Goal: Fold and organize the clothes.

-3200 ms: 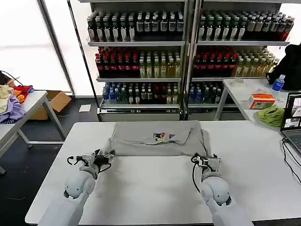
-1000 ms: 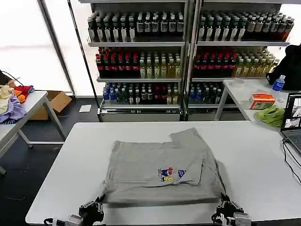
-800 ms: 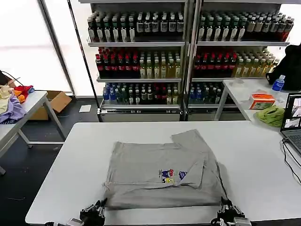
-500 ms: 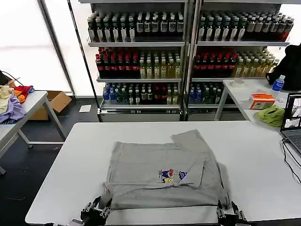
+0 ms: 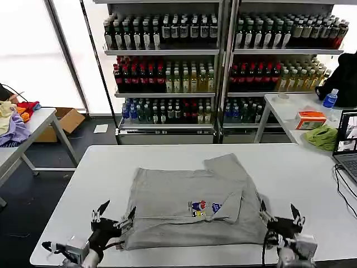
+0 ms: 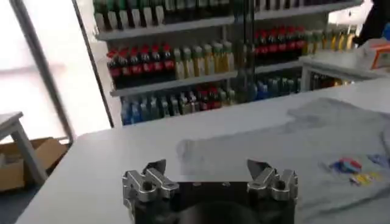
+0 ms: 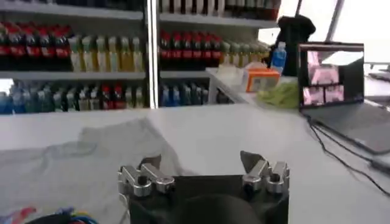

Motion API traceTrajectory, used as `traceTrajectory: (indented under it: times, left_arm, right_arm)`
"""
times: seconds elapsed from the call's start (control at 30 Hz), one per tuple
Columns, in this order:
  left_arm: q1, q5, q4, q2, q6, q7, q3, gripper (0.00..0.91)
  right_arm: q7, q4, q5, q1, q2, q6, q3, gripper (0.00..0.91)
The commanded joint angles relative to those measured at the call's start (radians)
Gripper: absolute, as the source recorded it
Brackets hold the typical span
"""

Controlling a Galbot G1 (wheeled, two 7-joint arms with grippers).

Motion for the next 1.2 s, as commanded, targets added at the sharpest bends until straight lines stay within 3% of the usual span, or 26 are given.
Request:
traceTrajectory:
  times: [0.03, 0.1, 0.23, 0.37, 0.47, 0.73, 0.93, 1.2]
  left_arm:
    - [-0.373, -0.129, 0.240, 0.119, -0.017, 0.099, 0.024, 0.907]
    - [-0.437, -0.205, 0.319, 0.141, 0.003, 0.098, 0.061, 0.907]
    - [-0.590, -0.249, 0.448, 0.145, 0.004, 0.103, 0.179, 0.907]
    - [-0.757, -0.250, 0.634, 0.132, 0.001, 0.114, 0.302, 0.907]
    - [-0.834, -0.280, 0.727, 0.130, 0.001, 0.124, 0.362, 0.907]
    - [-0.901, -0.269, 0.881, 0.090, -0.011, 0.132, 0.398, 0.907]
    - [-0.950, -0.242, 1.000, 0.052, -0.011, 0.121, 0.406, 0.907]
    - [-0.942, -0.218, 0.980, 0.039, 0.038, 0.104, 0.412, 0.907]
  right_arm:
    - [-0.118, -0.203, 0.072, 0.333, -0.079, 0.018, -0.019, 0.907]
    - [-0.135, -0.287, 0.081, 0.428, -0.097, 0.027, -0.053, 0.907]
    - [-0.169, -0.431, 0.082, 0.550, -0.117, -0.035, -0.159, 0.907]
    - [-0.129, -0.602, 0.087, 0.638, -0.032, -0.040, -0.242, 0.907]
    - [-0.149, -0.693, 0.079, 0.678, 0.011, -0.034, -0.274, 0.907]
    - [-0.186, -0.873, 0.025, 0.819, 0.060, -0.053, -0.349, 0.907]
    - [-0.176, -0.995, 0.025, 0.902, 0.127, -0.060, -0.356, 0.907]
    - [-0.195, -1.097, -0.009, 0.933, 0.176, -0.060, -0.350, 0.907]
